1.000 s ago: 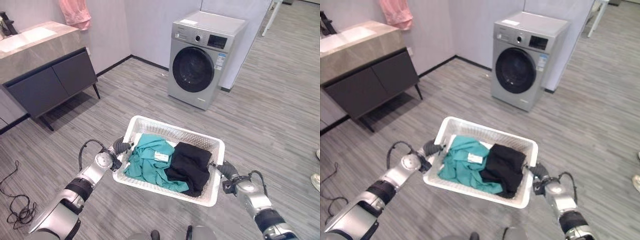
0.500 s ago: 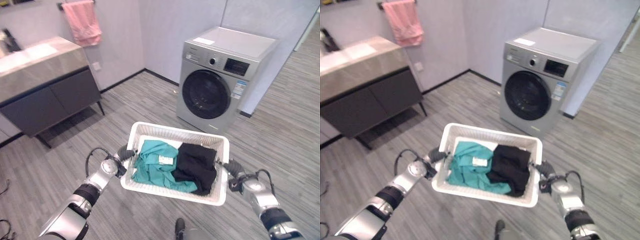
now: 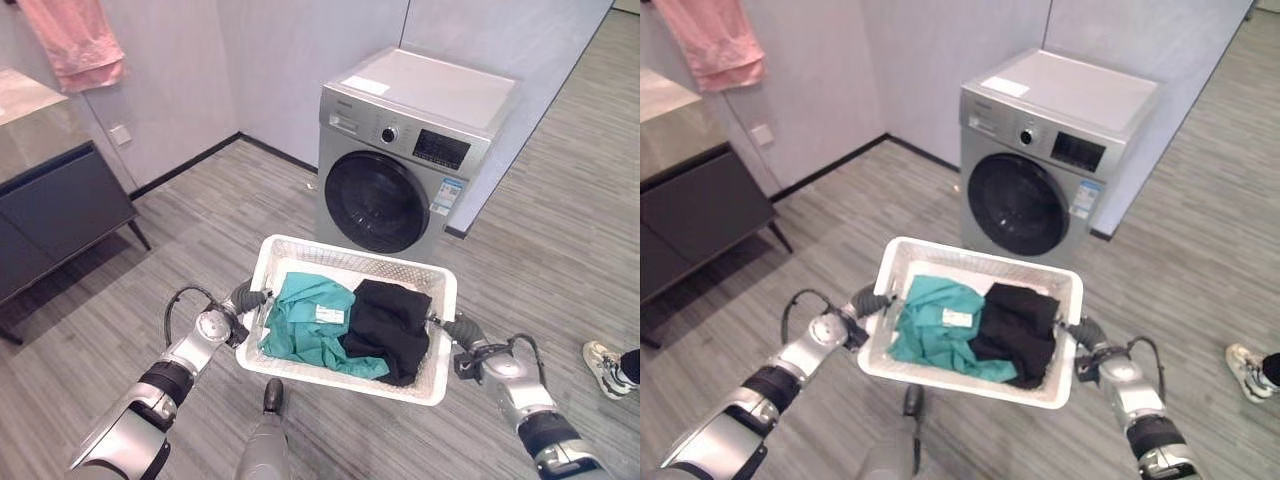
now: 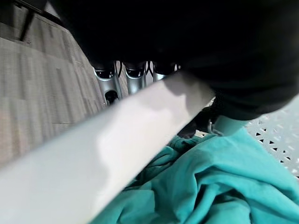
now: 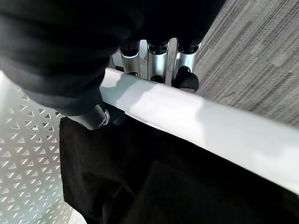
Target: Grab the laundry basket,head to the washer,open it,put in the laundry and shut it.
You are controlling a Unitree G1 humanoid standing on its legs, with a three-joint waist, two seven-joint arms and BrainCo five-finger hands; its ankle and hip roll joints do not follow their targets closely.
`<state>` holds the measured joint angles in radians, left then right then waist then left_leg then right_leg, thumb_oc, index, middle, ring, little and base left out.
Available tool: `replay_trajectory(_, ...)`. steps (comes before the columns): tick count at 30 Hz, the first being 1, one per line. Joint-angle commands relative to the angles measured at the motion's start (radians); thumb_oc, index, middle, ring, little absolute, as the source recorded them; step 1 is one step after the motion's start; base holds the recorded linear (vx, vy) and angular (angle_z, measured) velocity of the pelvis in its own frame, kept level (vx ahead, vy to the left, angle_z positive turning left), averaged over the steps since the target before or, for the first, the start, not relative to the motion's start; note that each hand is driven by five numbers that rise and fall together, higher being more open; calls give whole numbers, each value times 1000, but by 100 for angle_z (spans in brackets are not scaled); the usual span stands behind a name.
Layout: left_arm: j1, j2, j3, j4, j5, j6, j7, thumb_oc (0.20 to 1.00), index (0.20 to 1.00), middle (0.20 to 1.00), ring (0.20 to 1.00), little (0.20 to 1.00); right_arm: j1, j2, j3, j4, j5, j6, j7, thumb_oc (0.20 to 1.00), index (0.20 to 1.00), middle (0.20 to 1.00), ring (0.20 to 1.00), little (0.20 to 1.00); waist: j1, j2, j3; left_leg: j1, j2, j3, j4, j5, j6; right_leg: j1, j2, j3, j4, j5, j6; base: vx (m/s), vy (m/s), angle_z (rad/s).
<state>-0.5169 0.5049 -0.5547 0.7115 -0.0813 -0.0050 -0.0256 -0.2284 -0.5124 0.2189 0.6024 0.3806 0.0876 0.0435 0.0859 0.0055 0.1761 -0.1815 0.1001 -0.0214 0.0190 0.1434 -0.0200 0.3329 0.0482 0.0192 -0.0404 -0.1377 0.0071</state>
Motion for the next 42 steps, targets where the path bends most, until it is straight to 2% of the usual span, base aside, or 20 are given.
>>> replay_trajectory(1,-83,28,12,25,-32,-70,34,200,200,200,200,200,-29,-41,-90,-33,81,-127,13,200,200,200,200,200,44,-17,-109,49,-16,15,48,-35,-40,-164,-146,-70,180,34,114,246,217,-43)
replay_trajectory(4,-87,38,-4,21,-30,-68,36,200,200,200,200,200,-28,-37,-102,-21,88,-130,11,200,200,200,200,200,29,-18,-108,73,-48,36,59,-67,-2,-224,-166,-45,365,104,143,167,185,-22)
replay_trajectory(6,-86,36,-7,23,-26,-65,34,200,200,200,200,200,-32,-34,-104,-14,85,-128,14,200,200,200,200,200,16,-12,-103,93,-57,46,61,-92,16,-268,-179,-43,429,126,153,126,130,13)
replay_trajectory(8,-86,35,-8,24,-26,-65,30,200,200,200,200,200,-33,-35,-103,-13,81,-123,19,200,200,200,200,200,13,-12,-101,106,-62,52,58,-101,21,-272,-190,-50,407,120,155,70,12,16)
replay_trajectory(9,-81,34,0,26,-35,-68,33,200,200,200,200,200,-42,-37,-100,-6,78,-123,22,200,200,200,200,200,17,-7,-104,128,-54,75,43,-115,16,-294,-230,-87,331,150,169,45,-62,8)
replay_trajectory(11,-84,35,5,26,-33,-67,37,200,200,200,200,200,-46,-45,-101,-1,73,-119,27,200,200,200,200,200,14,3,-104,144,-28,83,25,-123,3,-348,-268,-116,265,167,169,67,-89,-16)
replay_trajectory(12,-91,34,1,29,-32,-69,39,200,200,200,200,200,-47,-47,-101,-5,70,-122,30,200,200,200,200,200,6,5,-94,152,-21,82,28,-129,-2,-378,-290,-126,244,194,172,81,-80,-45)
replay_trajectory(14,-98,33,1,32,-25,-69,43,200,200,200,200,200,-45,-48,-101,-11,64,-121,30,200,200,200,200,200,-1,-1,-87,153,-25,80,39,-140,-2,-358,-294,-134,215,189,171,73,-63,-9)
replay_trajectory(15,-100,32,7,39,-9,-73,45,200,200,200,200,200,-36,-45,-106,-22,54,-125,28,200,200,200,200,200,1,-17,-86,166,-33,91,51,-158,-4,-311,-311,-160,155,186,174,98,-76,35)
replay_trajectory(19,-76,21,23,35,-9,-75,44,200,200,200,200,200,-1,-40,-124,-37,47,-131,27,200,200,200,200,200,6,-27,-116,182,-29,102,21,-146,-19,-272,-298,-189,108,179,181,100,-82,2)
replay_trajectory(25,-56,1,34,52,-1,-79,49,200,200,200,200,200,35,-36,-136,-55,43,-137,30,200,200,200,200,200,4,-24,-131,193,-18,87,-14,-135,-30,-245,-276,-210,73,157,178,26,-56,0)
replay_trajectory(38,-38,10,52,53,8,-83,48,200,200,200,200,200,58,-19,-149,-30,46,-145,23,200,200,200,200,200,7,-13,-147,220,-15,86,-40,-134,-34,-209,-264,-207,39,143,177,4,-7,-1)
replay_trajectory(39,286,-70,248,-209,71,-85,103,200,200,200,200,200,155,108,-24,66,-177,-110,16,200,200,200,200,200,-56,46,-108,204,1,161,-105,-127,-68,-312,-301,-232,-37,216,169,17,4,-5)
replay_trajectory(42,289,-71,250,-201,69,-85,102,200,200,200,200,200,156,108,-22,71,-184,-109,13,200,200,200,200,200,-57,45,-113,207,2,157,-106,-128,-68,-310,-298,-231,-40,215,170,27,-9,-8)
